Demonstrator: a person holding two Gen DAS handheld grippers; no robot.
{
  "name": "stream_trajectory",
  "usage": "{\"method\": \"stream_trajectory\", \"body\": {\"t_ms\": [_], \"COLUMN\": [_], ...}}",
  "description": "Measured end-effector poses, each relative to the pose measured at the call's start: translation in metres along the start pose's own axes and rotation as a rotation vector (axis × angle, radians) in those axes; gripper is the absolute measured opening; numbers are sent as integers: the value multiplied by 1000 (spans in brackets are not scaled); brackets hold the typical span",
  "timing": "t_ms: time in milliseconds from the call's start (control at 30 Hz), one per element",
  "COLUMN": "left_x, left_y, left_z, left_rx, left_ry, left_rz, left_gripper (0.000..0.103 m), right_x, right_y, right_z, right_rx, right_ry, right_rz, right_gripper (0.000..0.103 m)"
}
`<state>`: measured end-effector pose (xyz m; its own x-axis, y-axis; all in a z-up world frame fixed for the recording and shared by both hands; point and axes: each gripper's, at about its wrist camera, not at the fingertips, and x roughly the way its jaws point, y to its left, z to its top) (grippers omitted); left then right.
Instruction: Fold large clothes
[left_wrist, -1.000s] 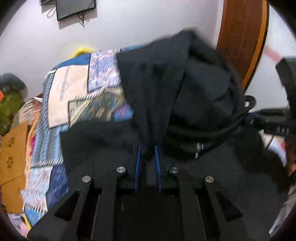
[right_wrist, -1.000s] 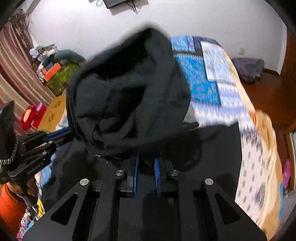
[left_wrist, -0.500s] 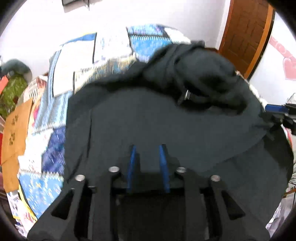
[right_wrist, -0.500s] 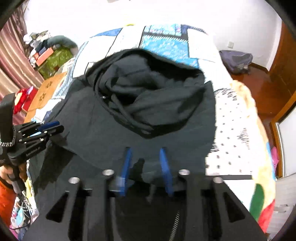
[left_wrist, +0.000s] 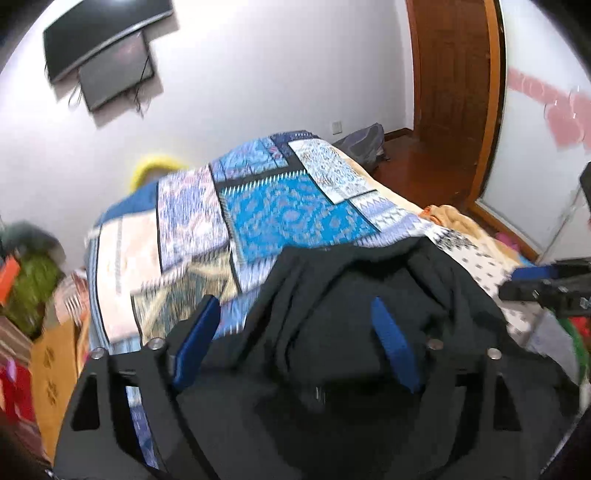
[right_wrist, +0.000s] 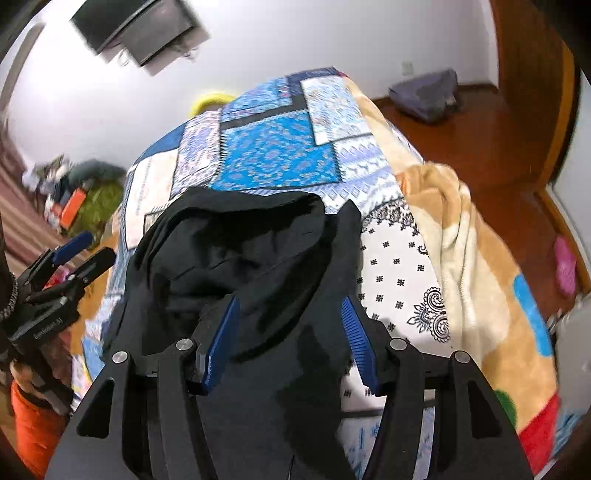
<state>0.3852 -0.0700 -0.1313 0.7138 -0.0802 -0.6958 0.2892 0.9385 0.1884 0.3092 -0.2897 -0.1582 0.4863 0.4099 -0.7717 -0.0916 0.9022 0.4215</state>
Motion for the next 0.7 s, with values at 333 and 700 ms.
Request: {"method": "stream_trajectory", "body": {"t_ms": [333,700], "left_x": [96,64], "left_y": [-32,21], "left_z": [20,12], "left_rx": [154,-81], "left_ry": [92,92], "left_rz": [44,-64], "left_gripper": [67,9], "right_x": [54,80], "right_y": [-19,6], "right_z": [17,41], "right_rx": [112,59], "right_ry": [116,109], "right_rz": [140,120], "right_gripper": [54,10]}}
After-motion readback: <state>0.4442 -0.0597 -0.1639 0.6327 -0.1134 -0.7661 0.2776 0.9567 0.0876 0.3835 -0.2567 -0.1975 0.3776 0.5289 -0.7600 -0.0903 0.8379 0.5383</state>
